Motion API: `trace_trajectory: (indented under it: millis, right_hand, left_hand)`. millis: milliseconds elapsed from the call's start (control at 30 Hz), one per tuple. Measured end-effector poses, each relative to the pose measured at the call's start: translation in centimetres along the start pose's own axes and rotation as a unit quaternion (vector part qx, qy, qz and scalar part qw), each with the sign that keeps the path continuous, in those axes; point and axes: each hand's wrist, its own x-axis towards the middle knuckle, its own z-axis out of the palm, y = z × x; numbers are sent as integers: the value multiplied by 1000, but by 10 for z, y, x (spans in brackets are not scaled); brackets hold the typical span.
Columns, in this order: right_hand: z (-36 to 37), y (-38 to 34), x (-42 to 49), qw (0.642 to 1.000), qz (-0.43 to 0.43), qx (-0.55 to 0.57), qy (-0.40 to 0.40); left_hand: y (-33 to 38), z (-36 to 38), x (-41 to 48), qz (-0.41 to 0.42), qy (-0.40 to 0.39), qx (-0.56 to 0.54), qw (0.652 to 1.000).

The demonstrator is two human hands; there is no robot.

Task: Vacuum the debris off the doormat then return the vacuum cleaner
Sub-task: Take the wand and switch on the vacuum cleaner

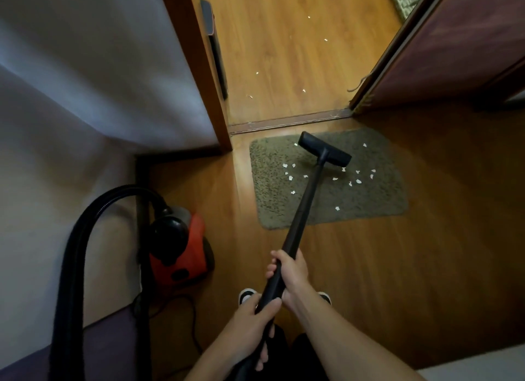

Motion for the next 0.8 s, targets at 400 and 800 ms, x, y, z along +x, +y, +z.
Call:
trace_trajectory:
  millis: [400,800]
  right_hand:
    - [-21,73,64,996,6,3,-85]
    - [-31,151,120,988,-46,-14,-145]
  left_hand:
    - [-87,-3,60,36,42,-15,998]
    - [-166,-37,114,52,59,31,996]
